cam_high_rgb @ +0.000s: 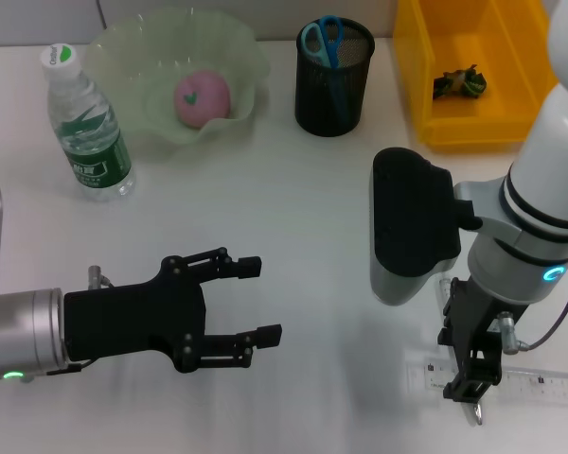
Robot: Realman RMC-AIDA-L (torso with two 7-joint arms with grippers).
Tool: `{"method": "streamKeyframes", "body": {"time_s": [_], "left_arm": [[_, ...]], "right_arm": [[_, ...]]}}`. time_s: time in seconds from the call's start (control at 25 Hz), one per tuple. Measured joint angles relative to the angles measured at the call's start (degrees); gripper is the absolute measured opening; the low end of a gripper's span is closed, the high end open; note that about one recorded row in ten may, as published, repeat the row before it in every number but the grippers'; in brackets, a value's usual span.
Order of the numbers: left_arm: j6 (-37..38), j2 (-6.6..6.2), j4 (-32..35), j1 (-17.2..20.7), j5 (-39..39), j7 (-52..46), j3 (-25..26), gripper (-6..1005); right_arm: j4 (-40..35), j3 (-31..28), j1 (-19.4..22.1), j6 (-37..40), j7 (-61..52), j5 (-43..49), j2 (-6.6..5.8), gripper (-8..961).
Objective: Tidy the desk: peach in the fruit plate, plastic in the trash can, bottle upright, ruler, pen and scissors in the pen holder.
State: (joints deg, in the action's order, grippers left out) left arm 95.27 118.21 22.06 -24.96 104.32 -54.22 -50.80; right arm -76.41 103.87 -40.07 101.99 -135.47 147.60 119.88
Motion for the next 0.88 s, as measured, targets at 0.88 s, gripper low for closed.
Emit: {"method": "streamKeyframes", "body": {"time_s": [0.88], "left_arm": [[0.4,-0.87,0.2,0.0,2.5,0.4,-0.4,831]], "right_arm": [[0.2,4.7,1.3,-3.9,-3.2,-0.7,0.0,572]]}}
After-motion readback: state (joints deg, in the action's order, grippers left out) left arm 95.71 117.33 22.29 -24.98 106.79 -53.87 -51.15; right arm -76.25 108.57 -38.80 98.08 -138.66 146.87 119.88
